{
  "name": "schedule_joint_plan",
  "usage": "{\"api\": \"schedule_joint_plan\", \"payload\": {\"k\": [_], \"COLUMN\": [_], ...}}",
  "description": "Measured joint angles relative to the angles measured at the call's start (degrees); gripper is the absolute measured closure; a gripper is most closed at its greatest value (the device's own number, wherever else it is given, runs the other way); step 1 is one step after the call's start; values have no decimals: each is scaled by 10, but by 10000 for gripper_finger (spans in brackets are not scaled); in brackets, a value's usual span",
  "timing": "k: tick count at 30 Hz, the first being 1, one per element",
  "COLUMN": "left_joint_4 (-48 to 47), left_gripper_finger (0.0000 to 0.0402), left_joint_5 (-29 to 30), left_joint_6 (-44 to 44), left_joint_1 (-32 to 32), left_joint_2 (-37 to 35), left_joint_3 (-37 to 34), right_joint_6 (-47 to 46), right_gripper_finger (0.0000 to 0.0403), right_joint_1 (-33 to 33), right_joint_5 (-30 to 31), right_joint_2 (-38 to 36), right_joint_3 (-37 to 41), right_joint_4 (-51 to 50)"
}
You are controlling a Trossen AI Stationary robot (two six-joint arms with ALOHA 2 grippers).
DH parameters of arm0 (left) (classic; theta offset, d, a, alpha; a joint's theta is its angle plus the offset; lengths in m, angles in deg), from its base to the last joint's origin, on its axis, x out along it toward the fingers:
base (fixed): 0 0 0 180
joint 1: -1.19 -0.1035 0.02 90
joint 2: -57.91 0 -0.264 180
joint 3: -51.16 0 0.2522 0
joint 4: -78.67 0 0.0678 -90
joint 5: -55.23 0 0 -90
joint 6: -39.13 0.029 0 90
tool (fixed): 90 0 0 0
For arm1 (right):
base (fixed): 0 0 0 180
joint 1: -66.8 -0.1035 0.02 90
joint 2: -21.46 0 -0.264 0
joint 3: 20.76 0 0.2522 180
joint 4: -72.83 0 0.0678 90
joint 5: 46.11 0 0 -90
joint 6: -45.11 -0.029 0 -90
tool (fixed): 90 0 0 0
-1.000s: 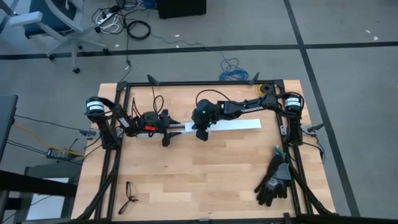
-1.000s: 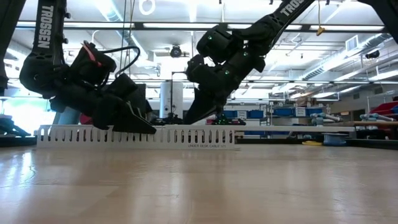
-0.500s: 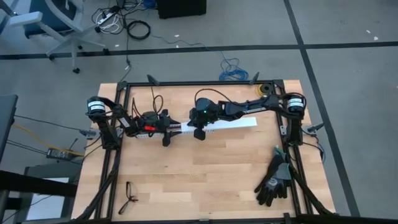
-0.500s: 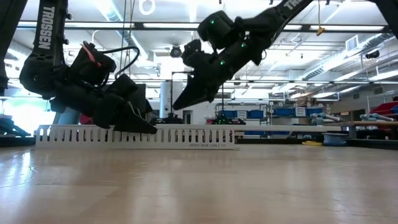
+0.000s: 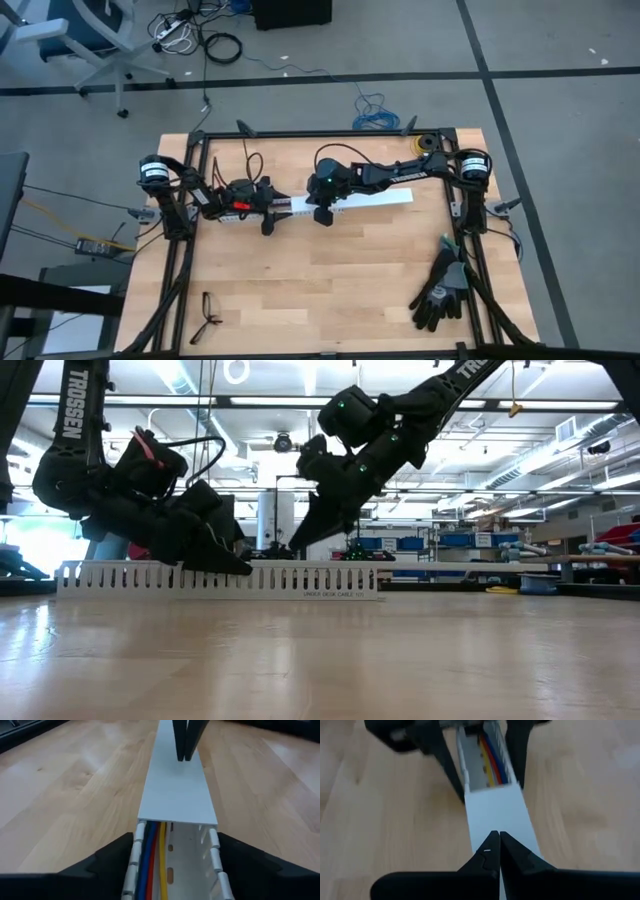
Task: Ziptie cables
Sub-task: Close the white cable duct with the white cable duct cover
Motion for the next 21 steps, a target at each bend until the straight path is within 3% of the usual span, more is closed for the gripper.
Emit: {"api": "schedule_joint_plan", "payload": {"k": [8, 21], "left_joint_4": [20, 100], "left_gripper_finger": [55, 66], "left_joint_5": [-37, 11], "left_joint_6": [-2, 25], "left_joint_1": [0, -5], "left_joint_2": [-1, -71], "left_joint_3": [-4, -105], "right_joint_6": [-6, -9], "right_gripper_finger": [403, 403], "right_joint_1": [0, 0], "right_joint_5": [0, -2], "right_joint_2": [2, 2], "right_joint_3": [0, 0], "right_joint_4": [0, 8]}}
